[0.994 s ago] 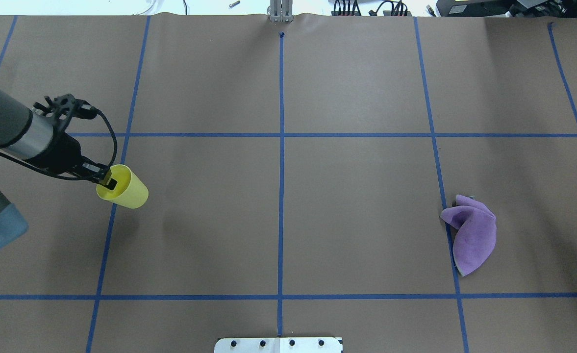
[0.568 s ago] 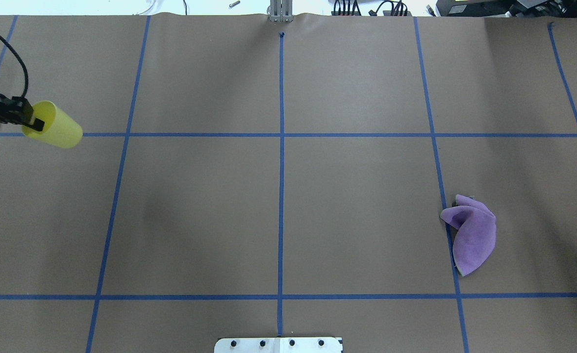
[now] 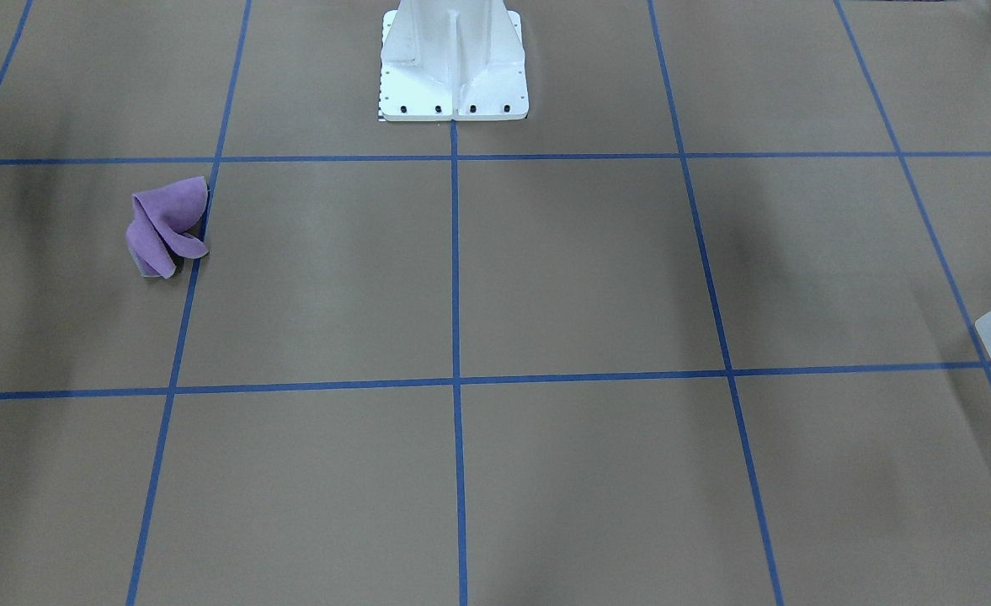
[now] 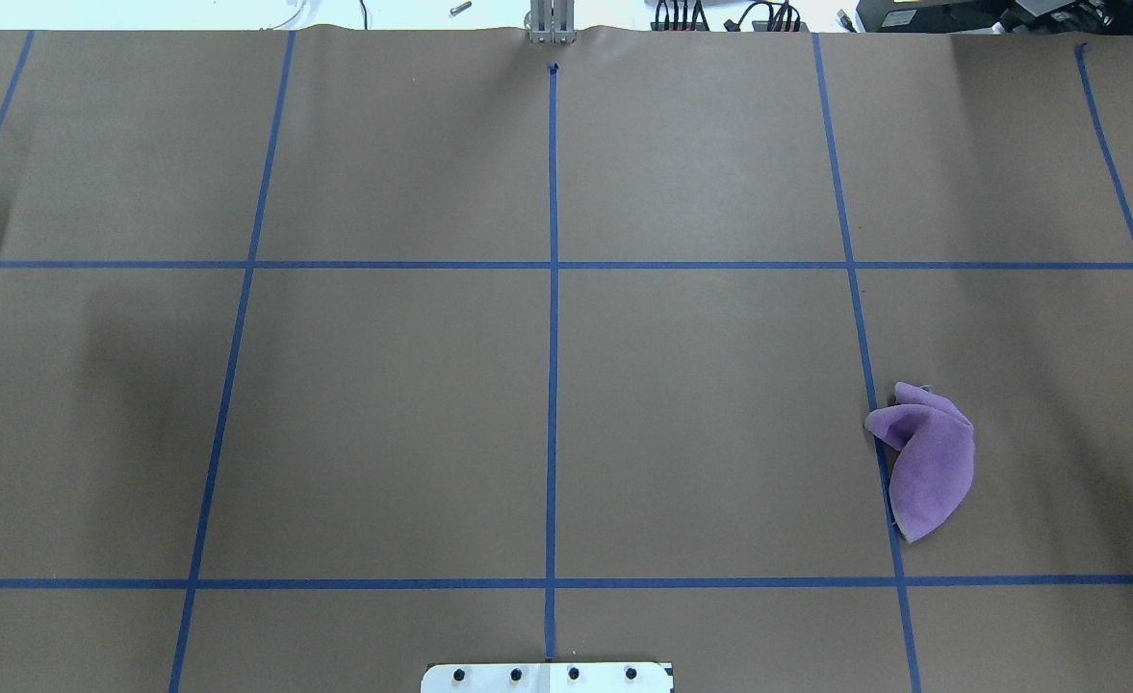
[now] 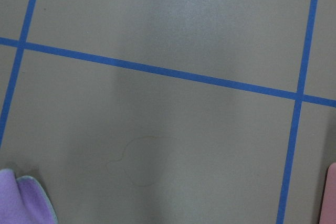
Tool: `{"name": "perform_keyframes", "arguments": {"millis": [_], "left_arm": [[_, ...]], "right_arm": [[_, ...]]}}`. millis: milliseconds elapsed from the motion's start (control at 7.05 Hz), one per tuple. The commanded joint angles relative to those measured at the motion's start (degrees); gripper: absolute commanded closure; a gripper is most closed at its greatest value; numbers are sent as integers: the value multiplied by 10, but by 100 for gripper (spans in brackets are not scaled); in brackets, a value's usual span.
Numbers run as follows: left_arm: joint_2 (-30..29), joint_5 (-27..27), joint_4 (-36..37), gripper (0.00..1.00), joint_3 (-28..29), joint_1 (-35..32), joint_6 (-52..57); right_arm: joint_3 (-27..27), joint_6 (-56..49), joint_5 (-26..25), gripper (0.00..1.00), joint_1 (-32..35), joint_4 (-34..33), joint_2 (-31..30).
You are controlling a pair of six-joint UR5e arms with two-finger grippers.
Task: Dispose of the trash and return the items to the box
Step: 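Lift the yellow cup with the left gripper and carry it into the clear bin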
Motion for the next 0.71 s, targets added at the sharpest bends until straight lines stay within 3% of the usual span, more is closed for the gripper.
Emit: {"name": "perform_keyframes", "arguments": {"millis": [0,284,568], "left_arm": [[-48,19,-40,100,160,-32,73],[-73,46,-148,100,285,-25,67],[-87,46,-195,100,345,11,65]], "right_arm": [[0,0,0,0,-2,0,1],[0,0,-1,0,-5,0,3],[0,0,-2,0,-8,0,6]]}}
